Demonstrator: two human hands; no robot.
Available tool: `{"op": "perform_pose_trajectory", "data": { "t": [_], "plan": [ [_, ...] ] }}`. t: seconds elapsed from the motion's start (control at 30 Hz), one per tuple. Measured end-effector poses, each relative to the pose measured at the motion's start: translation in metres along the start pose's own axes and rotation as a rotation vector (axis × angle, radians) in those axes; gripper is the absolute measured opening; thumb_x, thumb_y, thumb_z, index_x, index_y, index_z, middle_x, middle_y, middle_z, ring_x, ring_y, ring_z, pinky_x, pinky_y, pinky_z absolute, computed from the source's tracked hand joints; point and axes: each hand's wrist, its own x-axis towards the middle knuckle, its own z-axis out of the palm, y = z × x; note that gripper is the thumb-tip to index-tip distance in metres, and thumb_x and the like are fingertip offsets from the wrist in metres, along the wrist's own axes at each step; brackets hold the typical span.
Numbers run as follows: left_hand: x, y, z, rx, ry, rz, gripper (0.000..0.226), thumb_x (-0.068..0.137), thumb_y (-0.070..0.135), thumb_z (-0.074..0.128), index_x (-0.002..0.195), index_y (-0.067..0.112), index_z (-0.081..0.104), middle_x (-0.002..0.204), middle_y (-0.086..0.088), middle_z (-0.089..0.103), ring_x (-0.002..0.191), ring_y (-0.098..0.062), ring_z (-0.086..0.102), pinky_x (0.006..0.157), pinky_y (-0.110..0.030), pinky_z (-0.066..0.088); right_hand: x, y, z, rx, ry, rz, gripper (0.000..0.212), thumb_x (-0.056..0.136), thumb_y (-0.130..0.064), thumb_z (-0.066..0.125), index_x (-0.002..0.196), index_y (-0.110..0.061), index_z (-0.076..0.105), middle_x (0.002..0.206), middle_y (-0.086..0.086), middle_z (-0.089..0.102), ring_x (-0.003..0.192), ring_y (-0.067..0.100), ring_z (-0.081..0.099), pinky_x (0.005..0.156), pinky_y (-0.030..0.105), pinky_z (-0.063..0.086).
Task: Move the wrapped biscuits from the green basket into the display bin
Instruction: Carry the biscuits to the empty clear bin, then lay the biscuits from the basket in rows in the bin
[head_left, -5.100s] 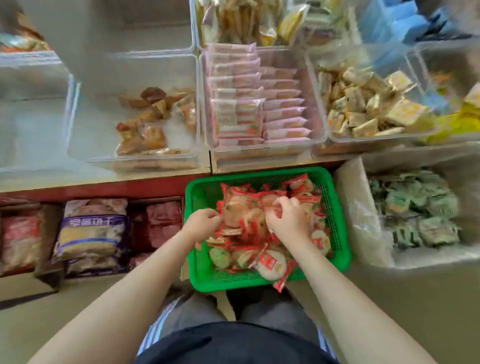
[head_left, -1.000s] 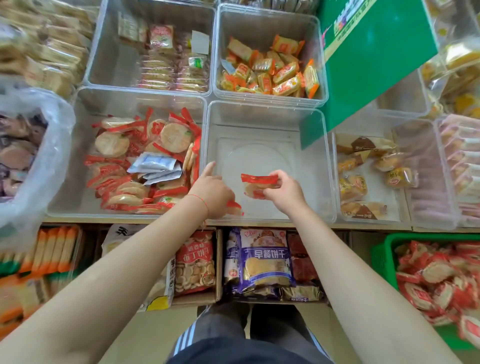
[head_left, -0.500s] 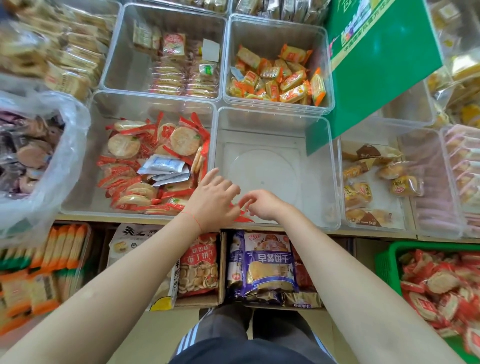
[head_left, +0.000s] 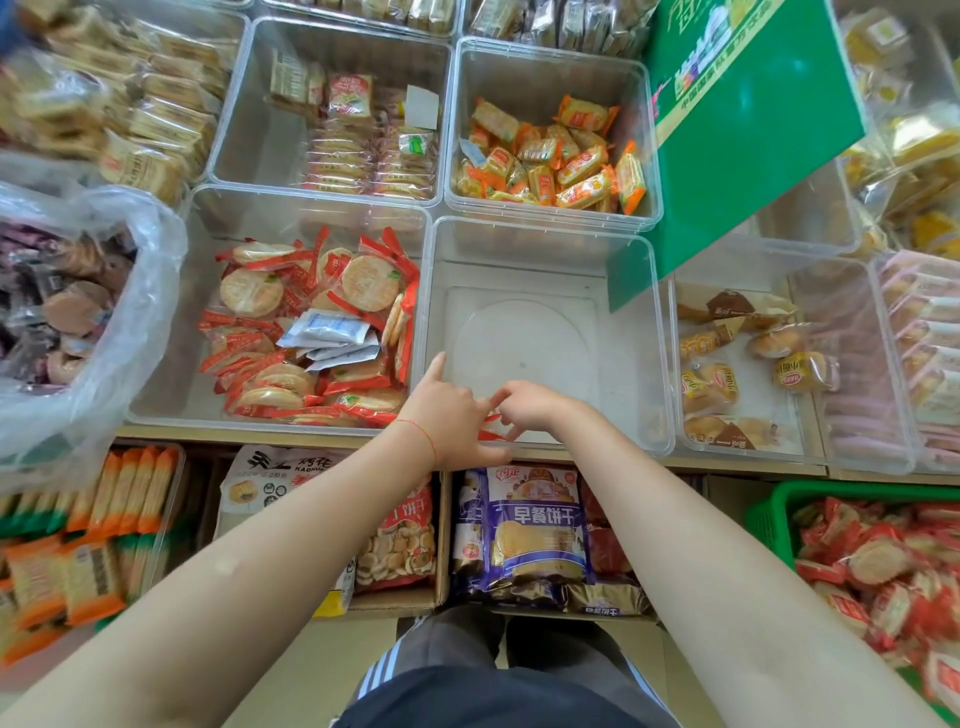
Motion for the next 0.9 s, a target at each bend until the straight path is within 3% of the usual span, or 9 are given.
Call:
{"op": "perform_pose_trajectory", "data": {
  "t": [0.1,0.2,0.3,0.47,0.57,0.67,0.77,0.83,0.9],
  "plan": [
    [0.010,0.006,0.008,-0.045,-0.010,-0.015,0.085,0.076,0.084,0.035,0.129,0.019,0.052,0.111,-0.006,0.064,0.102,-0.025,0.062,0.112,-0.050,0.025,-0.003,0.010,-0.006,-0.051,0.069,-0.036,0.041,0.097,-0.007,0.032,0.128,-0.015,0.058,0.129,0.008,0.059,0.104,0.025,0.064,0.097,0.034,0.046],
    [0.020,0.013,0.013,-0.121,-0.082,-0.035,0.091,0.072,0.083,0.043,0.137,0.019,0.043,0.116,-0.006,0.061,0.103,-0.026,0.062,0.088,-0.039,0.047,-0.012,0.019,-0.012,-0.041,0.152,-0.091,0.039,0.098,-0.009,0.035,0.126,-0.016,0.061,0.131,0.006,0.060,0.109,0.021,0.055,0.095,0.030,0.041],
    [0.024,0.016,0.013,-0.114,-0.090,-0.030,0.076,0.079,0.072,0.046,0.137,0.023,0.044,0.117,-0.006,0.060,0.102,-0.026,0.061,0.079,-0.036,0.047,-0.016,0.030,-0.011,-0.057,0.215,-0.107,0.040,0.096,-0.010,0.036,0.124,-0.017,0.063,0.134,0.004,0.058,0.124,0.021,0.051,0.100,0.031,0.040],
    [0.024,0.017,0.018,-0.081,-0.022,-0.032,0.064,0.081,0.068,0.041,0.128,0.026,0.051,0.112,-0.004,0.062,0.098,-0.026,0.063,0.081,-0.038,0.049,-0.015,0.045,-0.007,-0.054,0.302,-0.140,0.035,0.094,-0.016,0.039,0.115,-0.021,0.065,0.125,0.002,0.063,0.114,0.021,0.056,0.095,0.035,0.046],
    [0.026,0.016,0.019,-0.110,-0.042,-0.061,0.073,0.077,0.075,0.040,0.131,0.027,0.049,0.116,-0.001,0.063,0.103,-0.024,0.062,0.090,-0.039,0.045,-0.019,0.055,-0.006,-0.017,0.411,-0.195,0.032,0.094,-0.017,0.040,0.112,-0.020,0.067,0.119,0.002,0.065,0.107,0.021,0.058,0.091,0.035,0.048],
    [0.023,0.022,0.008,-0.182,-0.104,-0.108,0.097,0.066,0.088,0.040,0.144,0.031,0.032,0.131,-0.004,0.055,0.118,-0.027,0.054,0.102,-0.047,0.035,-0.031,0.070,-0.007,0.061,0.606,-0.298,0.028,0.096,-0.013,0.041,0.109,-0.017,0.066,0.113,0.003,0.066,0.102,0.020,0.059,0.086,0.033,0.048],
    [0.023,0.057,-0.018,-0.271,0.176,-0.091,0.080,0.074,0.078,0.046,0.136,0.027,0.045,0.131,-0.005,0.054,0.118,-0.027,0.053,0.099,-0.044,0.038,-0.055,0.094,-0.011,0.120,0.910,-0.401,0.026,0.094,-0.006,0.044,0.107,-0.012,0.065,0.107,0.005,0.066,0.095,0.021,0.060,0.077,0.033,0.049],
    [0.025,0.097,-0.041,-0.370,0.487,-0.090,0.040,0.087,0.052,0.051,0.104,0.019,0.063,0.102,-0.004,0.063,0.092,-0.027,0.061,0.076,-0.035,0.044,-0.074,0.117,-0.017,0.118,1.084,-0.423,0.025,0.092,-0.004,0.044,0.105,-0.009,0.066,0.101,0.007,0.067,0.088,0.024,0.061,0.068,0.036,0.050],
    [0.027,0.141,-0.061,-0.454,0.619,-0.166,0.026,0.091,0.035,0.050,0.074,0.015,0.056,0.074,-0.003,0.057,0.068,-0.029,0.057,0.057,-0.031,0.035,-0.093,0.145,-0.022,0.120,1.165,-0.415,0.024,0.091,-0.005,0.044,0.102,-0.009,0.066,0.099,0.007,0.068,0.084,0.027,0.061,0.062,0.035,0.047]
  ]
}}
